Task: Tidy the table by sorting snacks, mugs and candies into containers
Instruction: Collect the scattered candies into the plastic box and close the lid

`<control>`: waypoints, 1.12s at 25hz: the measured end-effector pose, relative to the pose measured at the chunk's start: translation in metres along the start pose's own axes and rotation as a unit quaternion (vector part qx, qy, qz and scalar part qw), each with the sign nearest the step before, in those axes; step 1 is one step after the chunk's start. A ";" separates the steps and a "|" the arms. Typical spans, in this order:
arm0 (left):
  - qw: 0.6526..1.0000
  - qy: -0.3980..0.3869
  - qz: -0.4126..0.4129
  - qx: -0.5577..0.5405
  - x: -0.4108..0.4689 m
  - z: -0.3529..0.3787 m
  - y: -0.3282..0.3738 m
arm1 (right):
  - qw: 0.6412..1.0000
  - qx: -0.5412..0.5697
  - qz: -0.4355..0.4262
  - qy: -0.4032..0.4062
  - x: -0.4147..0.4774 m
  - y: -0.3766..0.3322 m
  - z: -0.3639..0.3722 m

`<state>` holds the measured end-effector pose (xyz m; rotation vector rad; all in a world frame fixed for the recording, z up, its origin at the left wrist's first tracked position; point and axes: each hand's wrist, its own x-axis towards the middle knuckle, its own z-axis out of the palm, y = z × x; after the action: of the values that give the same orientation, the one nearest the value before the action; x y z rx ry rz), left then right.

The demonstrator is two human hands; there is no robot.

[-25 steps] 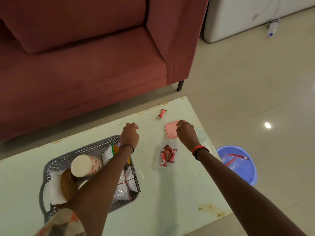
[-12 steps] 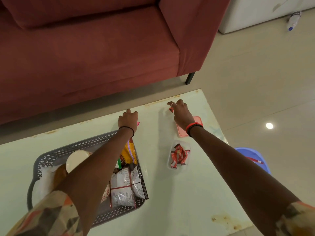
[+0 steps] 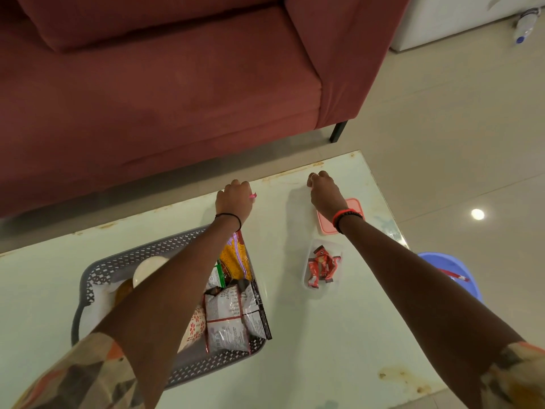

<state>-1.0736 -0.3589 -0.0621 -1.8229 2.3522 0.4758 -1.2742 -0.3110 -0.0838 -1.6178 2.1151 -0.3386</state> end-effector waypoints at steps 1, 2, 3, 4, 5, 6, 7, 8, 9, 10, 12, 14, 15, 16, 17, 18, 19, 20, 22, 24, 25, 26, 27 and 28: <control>1.000 0.000 0.000 -0.026 -0.004 -0.003 0.005 | 0.999 0.036 0.023 0.010 -0.002 0.000 -0.005; 0.998 -0.001 -0.002 -0.061 -0.009 -0.006 0.011 | 0.997 0.062 0.043 0.012 -0.004 0.001 -0.010; 0.995 -0.004 -0.007 -0.098 -0.015 -0.009 0.018 | 0.995 0.083 0.061 0.012 -0.008 0.002 -0.015; 0.991 -0.009 -0.015 -0.133 -0.022 -0.012 0.025 | 0.991 0.103 0.080 0.014 -0.013 0.003 -0.021; 0.986 -0.015 -0.024 -0.163 -0.029 -0.014 0.034 | 0.987 0.123 0.100 0.019 -0.018 0.004 -0.025; 0.980 -0.024 -0.032 -0.195 -0.039 -0.014 0.043 | 0.982 0.143 0.121 0.025 -0.024 0.005 -0.030; 0.972 -0.037 -0.038 -0.231 -0.050 -0.012 0.054 | 0.977 0.158 0.139 0.029 -0.030 0.006 -0.034; 0.962 -0.051 -0.041 -0.266 -0.063 -0.010 0.065 | 0.974 0.167 0.151 0.033 -0.038 0.007 -0.037; 0.953 -0.067 -0.038 -0.292 -0.077 -0.005 0.077 | 0.971 0.174 0.159 0.037 -0.046 0.009 -0.041; 0.948 -0.085 -0.034 -0.306 -0.092 0.001 0.087 | 0.968 0.183 0.166 0.039 -0.054 0.011 -0.044; 0.942 -0.124 -0.031 -0.311 -0.122 0.014 0.105 | 0.958 0.217 0.184 0.044 -0.073 0.015 -0.051; 0.937 -0.155 -0.035 -0.310 -0.143 0.028 0.115 | 0.945 0.254 0.203 0.041 -0.092 0.019 -0.057; 0.935 -0.161 -0.036 -0.313 -0.150 0.033 0.118 | 0.942 0.260 0.209 0.035 -0.100 0.020 -0.058; 0.933 -0.158 -0.038 -0.320 -0.155 0.037 0.119 | 0.942 0.259 0.209 0.031 -0.108 0.022 -0.059; 0.933 -0.145 -0.041 -0.327 -0.157 0.039 0.119 | 0.945 0.254 0.204 0.029 -0.114 0.023 -0.059; 0.934 -0.124 -0.046 -0.332 -0.158 0.040 0.118 | 0.949 0.246 0.196 0.030 -0.120 0.023 -0.058; 0.935 -0.099 -0.054 -0.336 -0.157 0.041 0.116 | 0.953 0.237 0.187 0.033 -0.126 0.023 -0.056; 0.934 -0.074 -0.068 -0.344 -0.156 0.042 0.114 | 0.956 0.231 0.180 0.034 -0.131 0.023 -0.053; 0.925 -0.029 -0.107 -0.364 -0.152 0.044 0.108 | 0.960 0.227 0.164 0.020 -0.140 0.023 -0.047; 0.914 -0.002 -0.143 -0.380 -0.148 0.045 0.103 | 0.967 0.209 0.142 -0.028 -0.147 0.022 -0.041; 0.905 0.003 -0.165 -0.392 -0.145 0.047 0.102 | 0.971 0.195 0.130 -0.057 -0.149 0.020 -0.038; 0.893 0.003 -0.193 -0.407 -0.142 0.048 0.101 | 0.973 0.184 0.122 -0.075 -0.150 0.019 -0.036; 0.879 0.001 -0.222 -0.422 -0.138 0.049 0.100 | 0.974 0.177 0.117 -0.074 -0.149 0.017 -0.036; 0.867 -0.002 -0.247 -0.434 -0.136 0.051 0.099 | 0.976 0.175 0.116 -0.054 -0.146 0.017 -0.037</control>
<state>-1.1379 -0.1958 -0.0539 -2.6178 1.6111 1.6197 -1.2764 -0.1690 -0.0294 -1.1533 2.0009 -0.5004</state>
